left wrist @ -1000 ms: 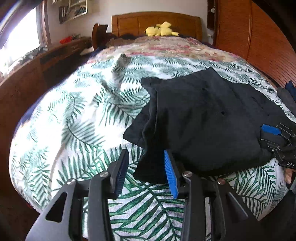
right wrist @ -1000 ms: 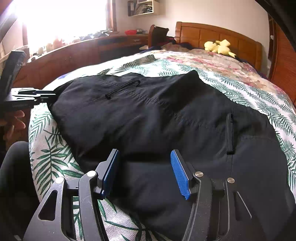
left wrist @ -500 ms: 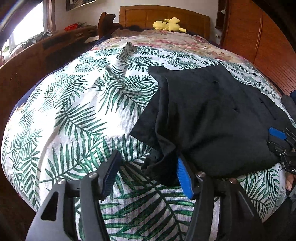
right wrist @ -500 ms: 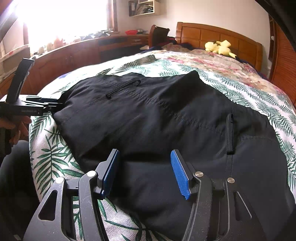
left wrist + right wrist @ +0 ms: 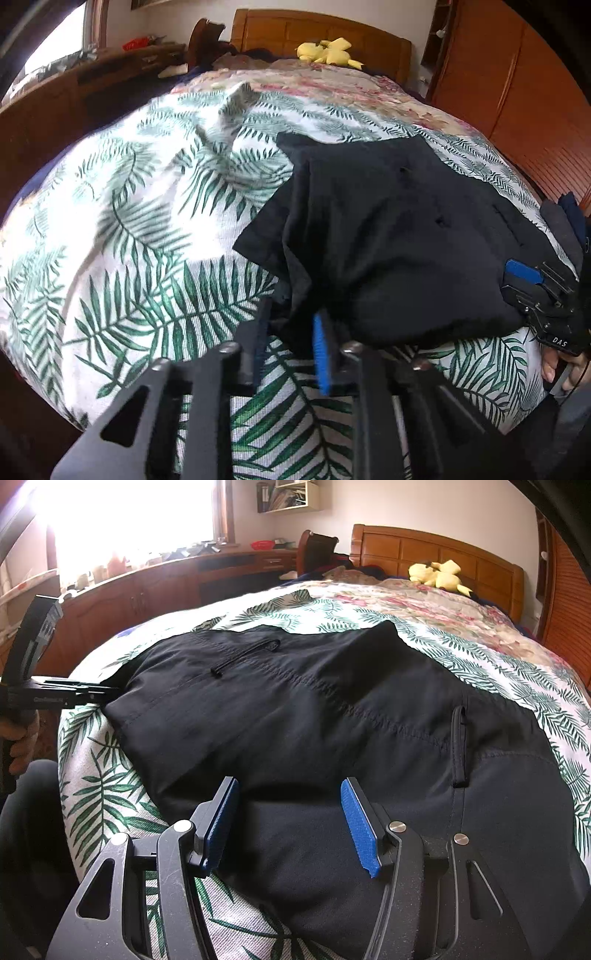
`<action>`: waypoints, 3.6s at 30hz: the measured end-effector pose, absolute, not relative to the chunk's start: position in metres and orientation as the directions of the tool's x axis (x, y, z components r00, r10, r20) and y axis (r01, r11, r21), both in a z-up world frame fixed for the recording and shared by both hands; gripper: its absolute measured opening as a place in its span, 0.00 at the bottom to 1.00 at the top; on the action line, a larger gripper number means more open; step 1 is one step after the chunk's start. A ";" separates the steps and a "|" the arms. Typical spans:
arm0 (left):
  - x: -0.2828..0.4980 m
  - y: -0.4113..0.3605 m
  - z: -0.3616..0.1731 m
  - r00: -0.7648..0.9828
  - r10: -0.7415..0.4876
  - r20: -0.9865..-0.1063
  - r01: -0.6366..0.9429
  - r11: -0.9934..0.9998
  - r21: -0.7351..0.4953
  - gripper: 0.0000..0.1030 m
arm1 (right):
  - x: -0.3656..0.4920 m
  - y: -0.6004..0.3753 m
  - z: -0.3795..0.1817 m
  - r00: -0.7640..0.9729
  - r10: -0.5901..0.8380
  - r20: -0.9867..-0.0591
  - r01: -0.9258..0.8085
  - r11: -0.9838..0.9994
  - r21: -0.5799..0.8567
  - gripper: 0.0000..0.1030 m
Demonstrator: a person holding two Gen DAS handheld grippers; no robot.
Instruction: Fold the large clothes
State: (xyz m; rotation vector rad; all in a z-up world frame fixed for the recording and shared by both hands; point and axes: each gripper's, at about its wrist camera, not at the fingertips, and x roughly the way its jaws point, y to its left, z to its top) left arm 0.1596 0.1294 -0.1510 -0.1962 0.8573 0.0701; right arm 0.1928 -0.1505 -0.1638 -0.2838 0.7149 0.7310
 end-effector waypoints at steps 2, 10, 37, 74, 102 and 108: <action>0.158 0.121 -0.137 0.677 0.009 -0.736 -0.133 0.985 -0.109 0.06 | 0.193 -0.151 -0.164 0.525 0.509 -0.682 -0.693 0.720 0.004 0.57; 0.162 0.075 -0.052 0.797 0.036 -0.603 -0.074 0.996 -0.039 0.02 | 0.192 -0.162 -0.153 0.512 0.531 -0.676 -0.696 0.717 0.036 0.57; 0.213 -0.151 -0.017 0.743 -0.254 -0.620 0.329 0.944 0.007 0.04 | 0.165 -0.324 -0.115 0.649 0.457 -0.608 -0.520 0.850 0.085 0.56; 0.087 0.106 -0.029 0.832 -0.079 -0.550 0.039 0.996 -0.084 0.16 | 0.222 -0.076 0.007 0.513 0.607 -0.607 -0.780 0.625 -0.033 0.56; 0.122 0.083 -0.045 0.830 -0.234 -0.507 0.192 0.972 -0.136 0.18 | 0.188 -0.238 0.003 0.702 0.356 -0.617 -0.529 0.841 -0.116 0.02; 0.131 0.055 -0.046 0.812 -0.280 -0.512 0.241 0.960 -0.142 0.18 | 0.179 -0.305 -0.047 0.706 0.157 -0.691 -0.356 0.921 -0.155 0.02</action>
